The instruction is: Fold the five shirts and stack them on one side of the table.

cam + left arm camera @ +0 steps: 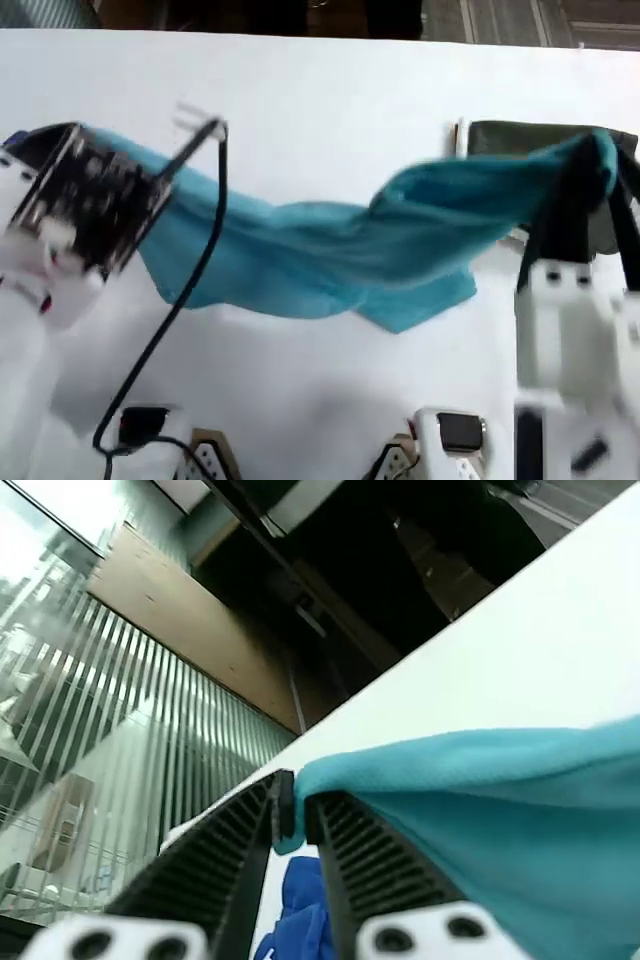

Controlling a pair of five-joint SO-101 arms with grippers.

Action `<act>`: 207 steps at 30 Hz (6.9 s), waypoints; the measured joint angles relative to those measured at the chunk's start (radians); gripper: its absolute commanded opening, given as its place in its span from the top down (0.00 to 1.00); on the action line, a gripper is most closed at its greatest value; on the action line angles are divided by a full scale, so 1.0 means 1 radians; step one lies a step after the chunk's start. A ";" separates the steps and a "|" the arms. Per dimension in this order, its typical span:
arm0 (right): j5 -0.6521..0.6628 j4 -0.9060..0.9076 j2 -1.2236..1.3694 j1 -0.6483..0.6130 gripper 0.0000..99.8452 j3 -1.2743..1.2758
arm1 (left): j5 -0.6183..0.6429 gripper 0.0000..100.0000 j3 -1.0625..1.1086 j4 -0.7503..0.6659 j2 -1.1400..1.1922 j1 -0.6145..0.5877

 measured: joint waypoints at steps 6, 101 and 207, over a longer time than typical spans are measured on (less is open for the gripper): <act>0.000 -0.029 -0.040 -0.002 0.98 -0.043 | 0.000 0.97 -0.006 0.000 -0.071 -0.002; -0.064 -0.460 0.454 -0.084 0.98 0.259 | 0.135 0.97 0.520 -0.391 0.081 -0.135; -0.064 -0.298 0.138 -0.069 0.98 0.147 | 0.147 0.97 0.690 -0.199 -0.508 -0.281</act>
